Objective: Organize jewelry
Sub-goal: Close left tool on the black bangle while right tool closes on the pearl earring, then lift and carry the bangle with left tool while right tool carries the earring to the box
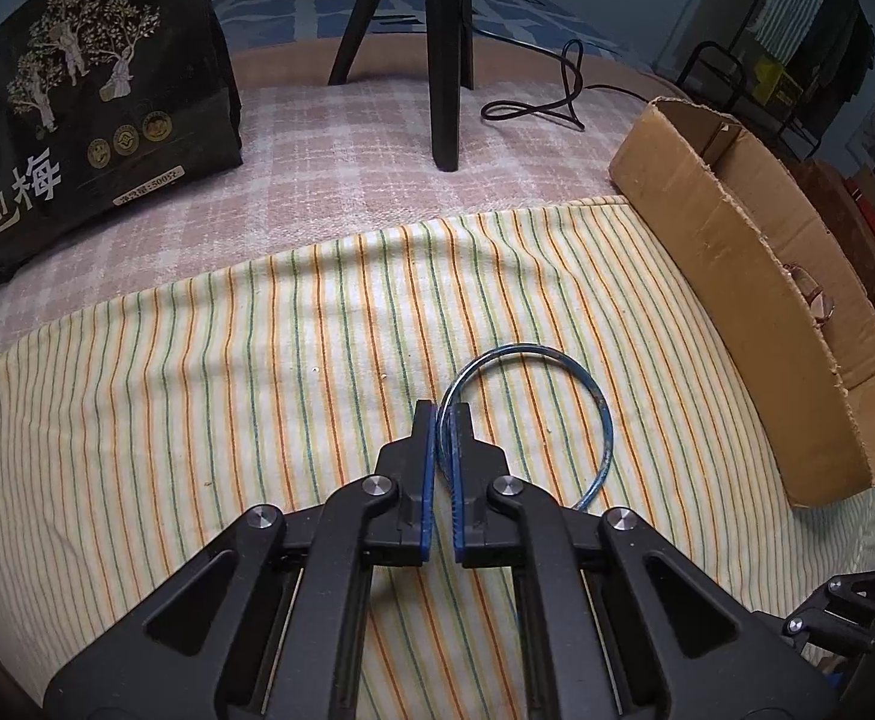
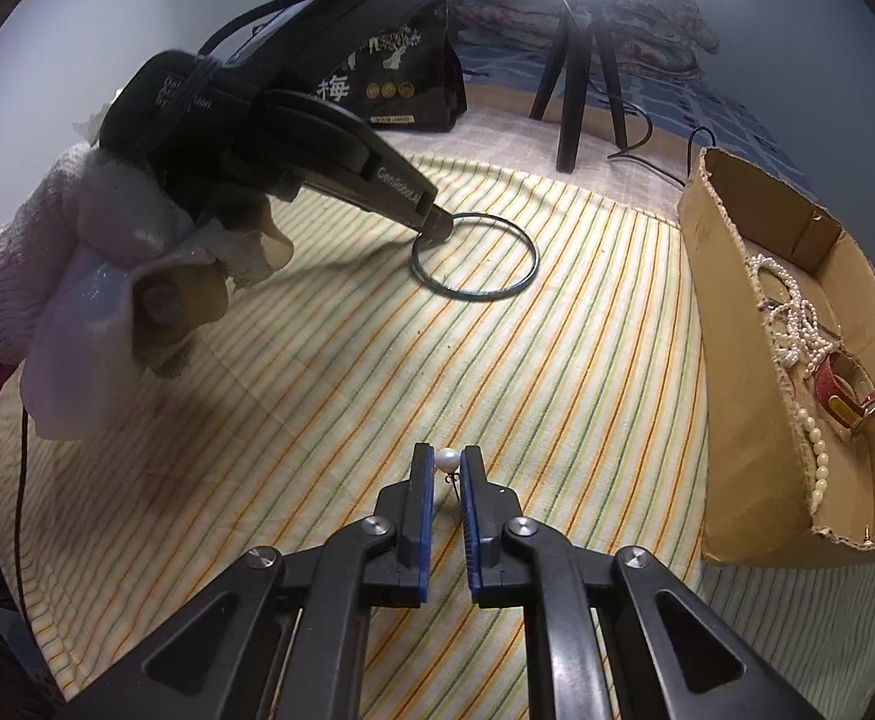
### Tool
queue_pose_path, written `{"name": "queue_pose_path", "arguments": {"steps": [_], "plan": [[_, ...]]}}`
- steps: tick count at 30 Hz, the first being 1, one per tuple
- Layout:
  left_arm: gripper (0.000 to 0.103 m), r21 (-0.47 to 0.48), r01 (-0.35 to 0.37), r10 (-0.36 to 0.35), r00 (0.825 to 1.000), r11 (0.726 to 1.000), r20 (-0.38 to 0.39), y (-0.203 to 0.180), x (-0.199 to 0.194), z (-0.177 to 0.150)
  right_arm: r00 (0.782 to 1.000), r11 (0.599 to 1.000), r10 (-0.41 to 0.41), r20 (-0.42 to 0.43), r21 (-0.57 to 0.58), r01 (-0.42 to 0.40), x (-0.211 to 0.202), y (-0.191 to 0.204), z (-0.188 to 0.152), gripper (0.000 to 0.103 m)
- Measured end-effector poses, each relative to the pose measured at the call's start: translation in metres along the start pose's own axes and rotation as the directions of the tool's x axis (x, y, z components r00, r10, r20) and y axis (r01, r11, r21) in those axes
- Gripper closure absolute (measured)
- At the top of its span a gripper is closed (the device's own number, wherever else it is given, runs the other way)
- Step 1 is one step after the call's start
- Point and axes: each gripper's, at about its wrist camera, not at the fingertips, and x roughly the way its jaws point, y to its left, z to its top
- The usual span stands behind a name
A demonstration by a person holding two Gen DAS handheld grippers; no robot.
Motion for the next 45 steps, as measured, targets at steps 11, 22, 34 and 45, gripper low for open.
{"name": "queue_pose_path", "arguments": {"steps": [11,22,34,45], "plan": [[0.102,0.007,0.013,-0.013,0.998,1.000,0.058,-0.002,-0.041,0.004,0.998,0.999,0.011,0.067,0.049,-0.014,-0.025,-0.010,0.007,0.097],[0.102,-0.020,0.036,-0.033,0.992,0.999,0.124,-0.005,-0.083,0.007,0.989,0.996,0.018,0.149,0.079,-0.030,-0.058,-0.014,0.018,0.097],[0.102,-0.014,0.076,-0.072,0.976,0.997,0.204,-0.028,-0.110,0.023,0.977,0.988,-0.025,0.213,0.153,-0.008,-0.092,-0.047,0.018,0.097],[0.102,0.039,0.103,-0.109,0.963,0.994,0.246,-0.066,-0.113,0.050,0.967,0.972,-0.095,0.235,0.233,0.039,-0.111,-0.088,0.014,0.097]]}}
